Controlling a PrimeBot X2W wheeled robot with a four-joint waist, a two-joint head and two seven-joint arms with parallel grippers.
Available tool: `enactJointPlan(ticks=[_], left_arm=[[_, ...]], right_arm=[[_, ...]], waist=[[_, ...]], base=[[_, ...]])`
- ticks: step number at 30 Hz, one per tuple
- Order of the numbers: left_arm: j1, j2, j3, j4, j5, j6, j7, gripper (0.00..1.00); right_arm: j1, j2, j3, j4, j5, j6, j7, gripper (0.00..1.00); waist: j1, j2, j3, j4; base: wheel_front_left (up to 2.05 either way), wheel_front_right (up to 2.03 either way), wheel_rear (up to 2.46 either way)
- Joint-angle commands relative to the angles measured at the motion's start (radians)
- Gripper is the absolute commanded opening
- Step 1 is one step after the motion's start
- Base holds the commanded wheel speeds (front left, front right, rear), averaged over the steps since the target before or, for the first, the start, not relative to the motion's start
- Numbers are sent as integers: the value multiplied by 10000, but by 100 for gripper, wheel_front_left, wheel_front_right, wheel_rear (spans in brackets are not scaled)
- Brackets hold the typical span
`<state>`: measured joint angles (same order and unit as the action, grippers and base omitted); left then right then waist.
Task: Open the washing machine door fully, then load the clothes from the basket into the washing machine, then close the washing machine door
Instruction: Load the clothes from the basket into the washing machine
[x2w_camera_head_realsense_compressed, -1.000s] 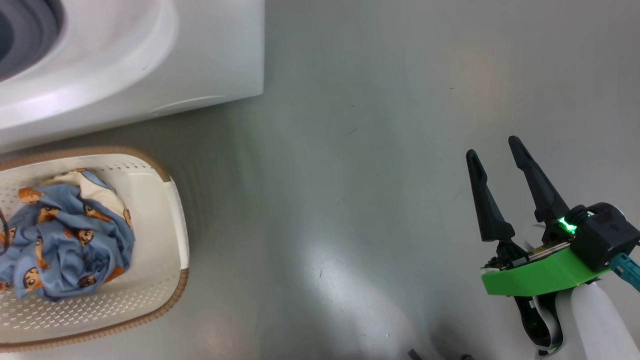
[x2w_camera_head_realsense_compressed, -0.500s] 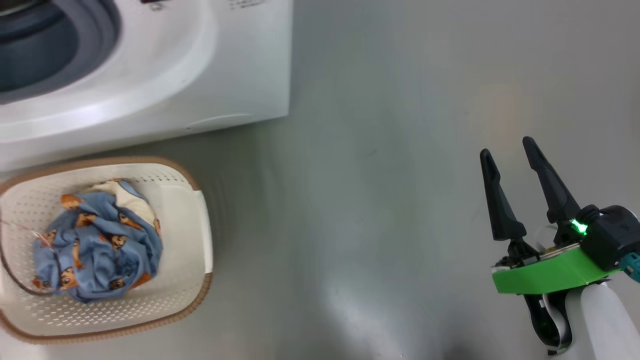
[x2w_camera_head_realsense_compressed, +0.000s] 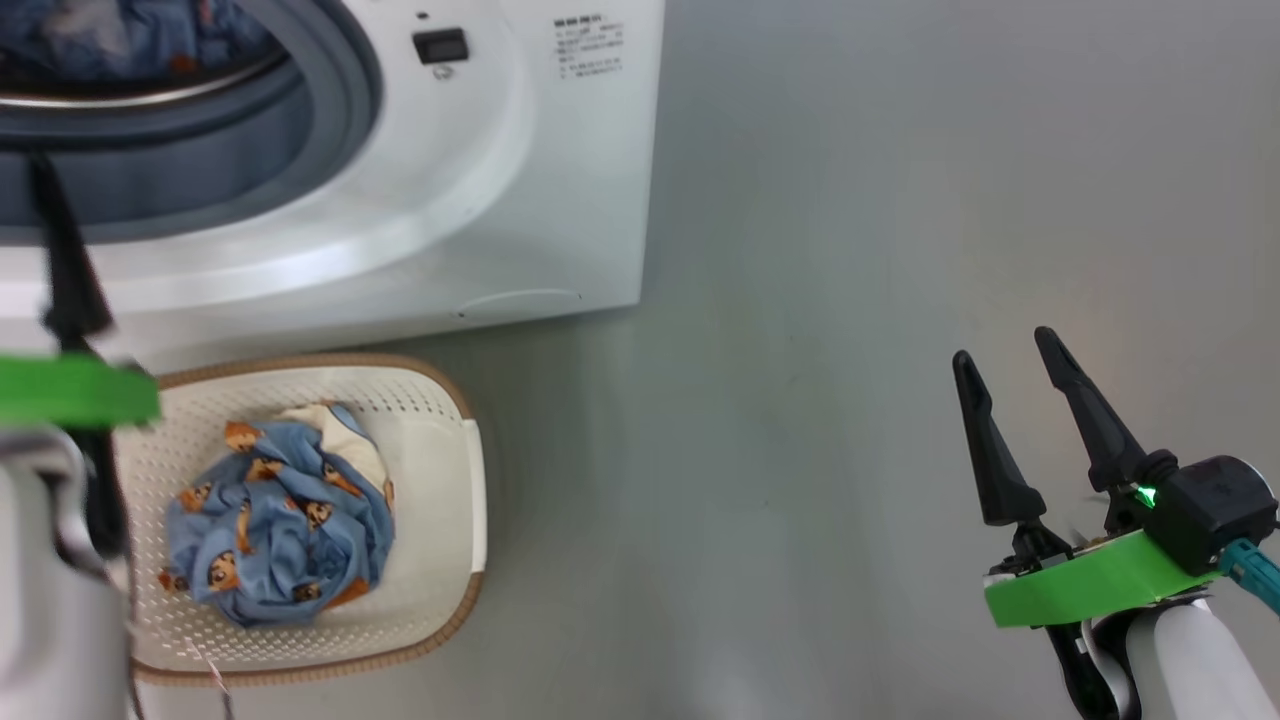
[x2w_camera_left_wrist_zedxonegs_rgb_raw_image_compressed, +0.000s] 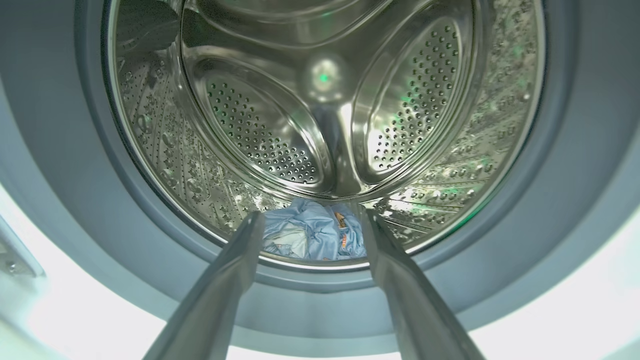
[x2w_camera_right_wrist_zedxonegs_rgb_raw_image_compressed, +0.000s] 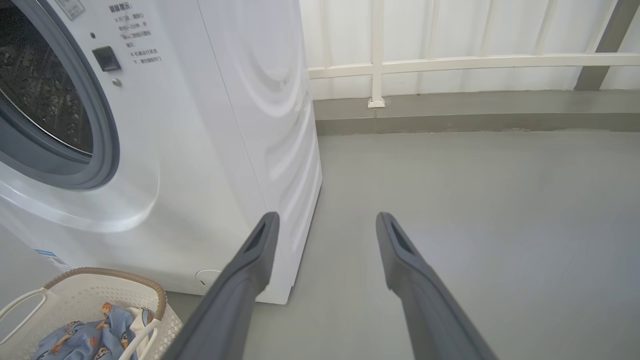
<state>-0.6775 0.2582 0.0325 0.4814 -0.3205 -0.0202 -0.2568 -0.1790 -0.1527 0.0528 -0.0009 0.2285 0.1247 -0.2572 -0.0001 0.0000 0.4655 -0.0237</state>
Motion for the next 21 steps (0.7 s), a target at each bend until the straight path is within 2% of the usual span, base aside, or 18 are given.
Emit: enactJointPlan(ticks=[1,11,21], left_arm=[[855,248,353,-920,235,160,-48,100],[4534,-696,276,-3892,849,601,-48,100],[6361,-1166,-111,-4464,999,681,-49,100]], right_arm=[[293,-23,249,-171,-149,60,-45,100],[870,32,352,117,-275,60,-45,100],[1474,147,377,352,-376,60,-45,100]], waist=[[1,0,-548,245],[1,0,-1885,470],[1,0,-2972,713]], base=[[0,0,0],[0,0,0],[0,0,0]])
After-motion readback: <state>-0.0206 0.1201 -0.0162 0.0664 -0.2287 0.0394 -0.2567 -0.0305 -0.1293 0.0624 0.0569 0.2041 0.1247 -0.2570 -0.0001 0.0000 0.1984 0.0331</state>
